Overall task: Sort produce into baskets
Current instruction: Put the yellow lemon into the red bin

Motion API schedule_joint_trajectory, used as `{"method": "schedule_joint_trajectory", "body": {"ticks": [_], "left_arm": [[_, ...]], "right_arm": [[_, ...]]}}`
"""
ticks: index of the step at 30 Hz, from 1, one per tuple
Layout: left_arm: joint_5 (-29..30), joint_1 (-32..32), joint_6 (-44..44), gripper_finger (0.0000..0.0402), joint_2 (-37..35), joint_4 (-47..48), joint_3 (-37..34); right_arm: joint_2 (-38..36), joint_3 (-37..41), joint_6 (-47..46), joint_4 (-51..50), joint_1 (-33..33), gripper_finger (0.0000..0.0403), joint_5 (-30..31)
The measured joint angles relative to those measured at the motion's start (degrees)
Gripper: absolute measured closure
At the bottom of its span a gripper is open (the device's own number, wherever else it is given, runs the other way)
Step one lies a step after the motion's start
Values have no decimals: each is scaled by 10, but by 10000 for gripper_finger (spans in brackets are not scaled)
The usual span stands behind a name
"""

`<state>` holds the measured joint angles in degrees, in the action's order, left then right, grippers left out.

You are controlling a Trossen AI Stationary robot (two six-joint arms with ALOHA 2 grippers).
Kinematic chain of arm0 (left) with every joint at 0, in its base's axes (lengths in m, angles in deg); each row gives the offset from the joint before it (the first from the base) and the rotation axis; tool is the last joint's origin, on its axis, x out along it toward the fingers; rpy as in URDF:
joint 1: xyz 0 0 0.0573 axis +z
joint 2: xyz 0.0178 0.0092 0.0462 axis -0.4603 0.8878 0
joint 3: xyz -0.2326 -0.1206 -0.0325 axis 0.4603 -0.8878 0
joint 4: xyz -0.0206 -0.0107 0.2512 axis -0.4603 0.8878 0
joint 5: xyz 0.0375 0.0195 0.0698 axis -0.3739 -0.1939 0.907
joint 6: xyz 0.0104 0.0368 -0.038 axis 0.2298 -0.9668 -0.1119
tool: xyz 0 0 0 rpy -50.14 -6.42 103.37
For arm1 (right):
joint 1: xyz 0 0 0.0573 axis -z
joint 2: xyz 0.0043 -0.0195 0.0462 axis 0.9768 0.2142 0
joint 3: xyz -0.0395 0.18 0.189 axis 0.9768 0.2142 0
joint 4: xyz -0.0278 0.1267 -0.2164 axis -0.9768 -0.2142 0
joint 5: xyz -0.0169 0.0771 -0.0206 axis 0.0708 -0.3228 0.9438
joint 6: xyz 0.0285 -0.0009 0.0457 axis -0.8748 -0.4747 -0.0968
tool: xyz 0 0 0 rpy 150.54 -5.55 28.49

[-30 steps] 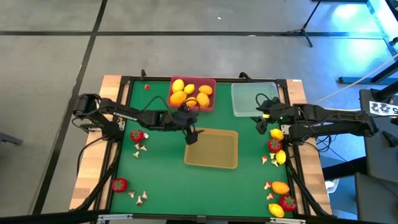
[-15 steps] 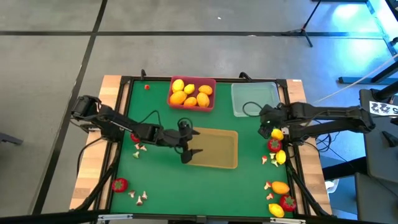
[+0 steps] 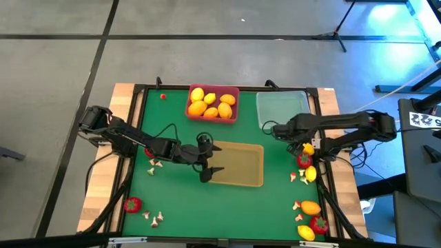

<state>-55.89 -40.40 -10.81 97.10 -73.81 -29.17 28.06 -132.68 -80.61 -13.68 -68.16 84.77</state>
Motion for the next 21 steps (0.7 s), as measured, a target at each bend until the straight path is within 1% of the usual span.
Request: {"method": "schedule_joint_trajectory", "body": {"ticks": [6, 12, 16, 21], "left_arm": [[0, 0, -1, 13, 0, 1, 0], [0, 0, -2, 13, 0, 1, 0], [0, 0, -7, 13, 0, 1, 0], [0, 0, -17, 13, 0, 1, 0]], "right_arm": [[56, 0, 67, 0, 37, 134, -47], [85, 0, 122, 0, 62, 134, -85], [101, 1, 144, 4, 83, 134, -99], [125, 10, 167, 17, 106, 134, -99]]}}
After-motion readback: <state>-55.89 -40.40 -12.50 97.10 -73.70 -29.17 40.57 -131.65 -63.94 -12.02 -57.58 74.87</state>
